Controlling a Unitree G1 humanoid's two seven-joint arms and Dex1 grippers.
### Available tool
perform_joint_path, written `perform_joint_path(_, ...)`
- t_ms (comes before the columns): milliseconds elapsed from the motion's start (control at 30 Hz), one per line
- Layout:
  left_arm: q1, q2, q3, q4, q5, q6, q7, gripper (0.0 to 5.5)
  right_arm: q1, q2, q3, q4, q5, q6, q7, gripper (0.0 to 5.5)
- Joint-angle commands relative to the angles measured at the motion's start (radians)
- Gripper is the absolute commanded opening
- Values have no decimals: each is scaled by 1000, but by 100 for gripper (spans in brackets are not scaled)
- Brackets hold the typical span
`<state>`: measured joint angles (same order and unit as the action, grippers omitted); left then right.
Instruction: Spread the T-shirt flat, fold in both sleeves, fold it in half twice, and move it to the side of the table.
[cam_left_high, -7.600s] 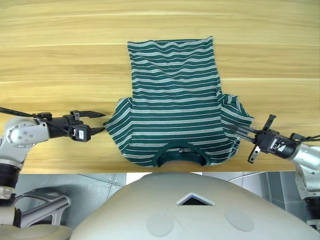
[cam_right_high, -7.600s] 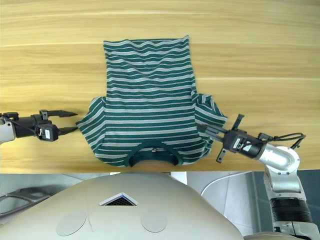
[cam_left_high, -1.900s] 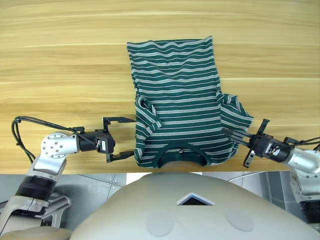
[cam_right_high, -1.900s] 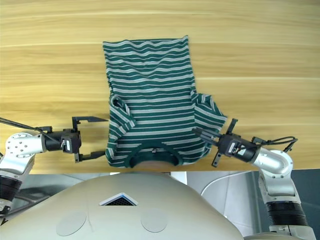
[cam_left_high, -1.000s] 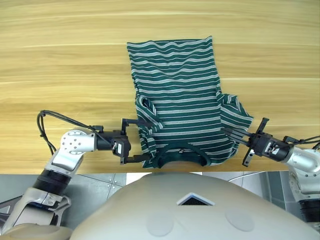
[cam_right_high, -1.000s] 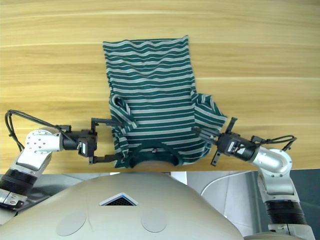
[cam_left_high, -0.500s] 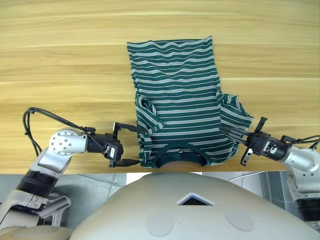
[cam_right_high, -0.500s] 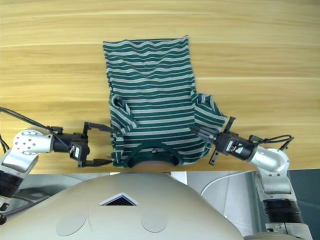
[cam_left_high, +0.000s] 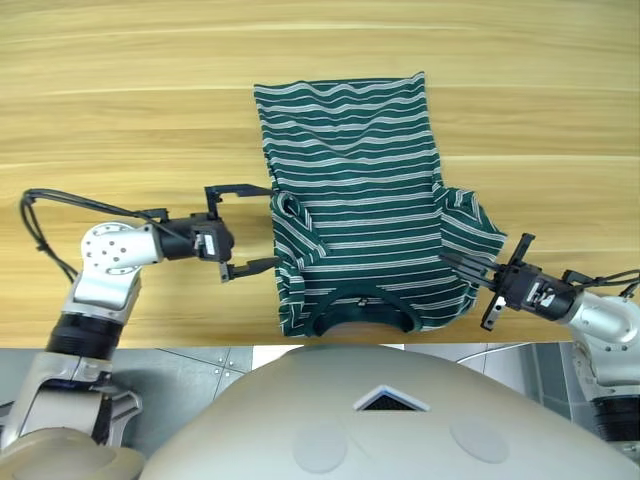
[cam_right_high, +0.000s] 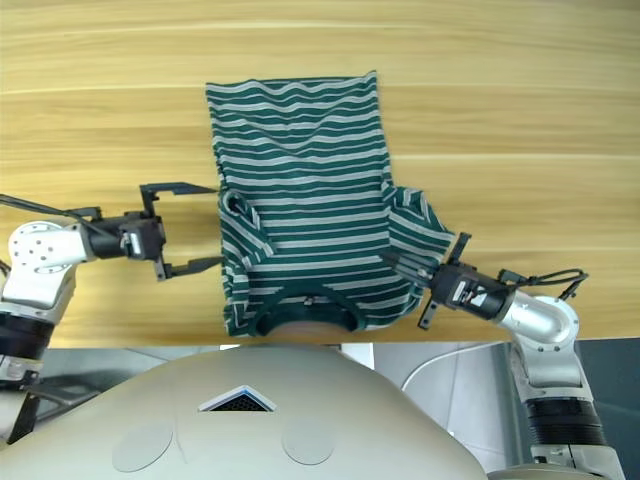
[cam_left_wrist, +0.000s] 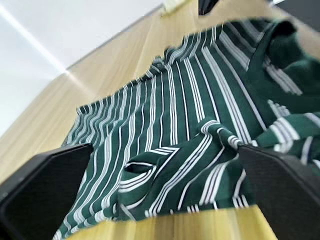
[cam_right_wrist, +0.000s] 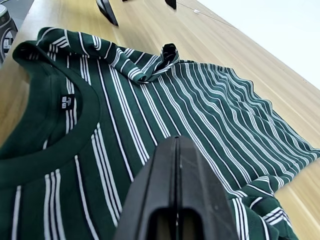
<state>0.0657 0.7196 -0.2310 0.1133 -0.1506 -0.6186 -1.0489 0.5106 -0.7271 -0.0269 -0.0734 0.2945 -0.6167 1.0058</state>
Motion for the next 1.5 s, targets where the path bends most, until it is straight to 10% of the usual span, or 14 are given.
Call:
perform_joint_path(33, -44, -48, -21, 24, 59, 18, 43, 538, -7, -8, 0, -7, 4, 10, 5, 0)
perform_joint_path(1500, 54, -277, -161, -66, -64, 76, 58, 538, -13, 2, 6, 5, -9, 1, -2, 0)
